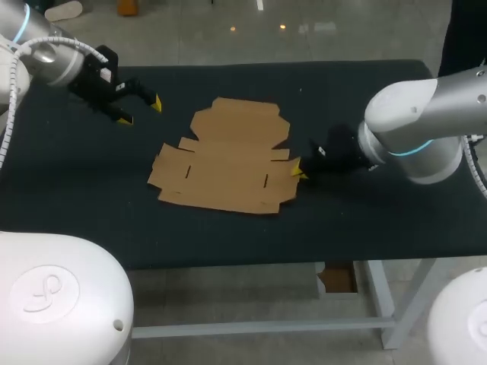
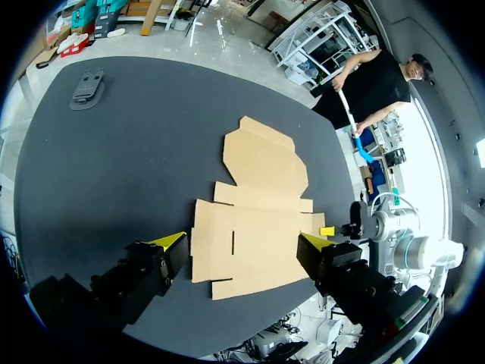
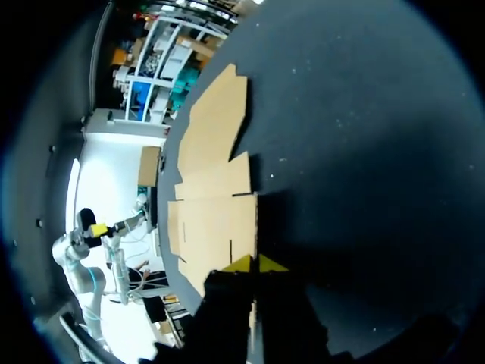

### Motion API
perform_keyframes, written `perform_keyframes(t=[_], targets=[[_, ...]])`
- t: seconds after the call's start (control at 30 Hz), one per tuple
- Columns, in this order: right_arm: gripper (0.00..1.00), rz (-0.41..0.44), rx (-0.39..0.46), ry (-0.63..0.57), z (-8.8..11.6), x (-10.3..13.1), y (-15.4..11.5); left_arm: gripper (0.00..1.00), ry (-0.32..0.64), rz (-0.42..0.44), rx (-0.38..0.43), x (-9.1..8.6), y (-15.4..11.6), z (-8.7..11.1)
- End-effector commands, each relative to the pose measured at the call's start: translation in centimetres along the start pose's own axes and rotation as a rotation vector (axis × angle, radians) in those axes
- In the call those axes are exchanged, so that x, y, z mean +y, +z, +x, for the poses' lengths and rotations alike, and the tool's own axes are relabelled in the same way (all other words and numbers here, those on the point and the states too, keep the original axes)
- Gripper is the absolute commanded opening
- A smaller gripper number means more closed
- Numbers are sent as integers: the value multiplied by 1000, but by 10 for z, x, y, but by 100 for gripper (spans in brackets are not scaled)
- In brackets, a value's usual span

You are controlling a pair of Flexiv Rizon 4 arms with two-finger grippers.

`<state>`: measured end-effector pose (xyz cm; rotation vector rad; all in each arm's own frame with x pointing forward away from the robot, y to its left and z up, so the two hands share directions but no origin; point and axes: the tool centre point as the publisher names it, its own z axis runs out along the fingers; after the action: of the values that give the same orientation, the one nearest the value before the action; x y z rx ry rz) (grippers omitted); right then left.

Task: Assemble the packaging by folding the flat box into shape, placing the metal phone stand inside, and closing the box properly

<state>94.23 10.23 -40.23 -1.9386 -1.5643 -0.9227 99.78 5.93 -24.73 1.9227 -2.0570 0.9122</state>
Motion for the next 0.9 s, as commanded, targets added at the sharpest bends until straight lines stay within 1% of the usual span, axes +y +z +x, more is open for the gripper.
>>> perform_keyframes(t=[0.03, 0.1, 0.23, 0.9], targets=[[0, 33, 77, -29, -1, -4, -10, 100, -2, -3, -5, 0, -1, 1], [0, 50, 78, -55, -1, -7, -9, 100, -2, -3, -5, 0, -1, 1], [0, 85, 91, -66, -2, -10, -8, 100, -2, -3, -5, 0, -1, 1], [0, 175, 97, -148, -4, -19, -5, 100, -2, -3, -5, 0, -1, 1]])
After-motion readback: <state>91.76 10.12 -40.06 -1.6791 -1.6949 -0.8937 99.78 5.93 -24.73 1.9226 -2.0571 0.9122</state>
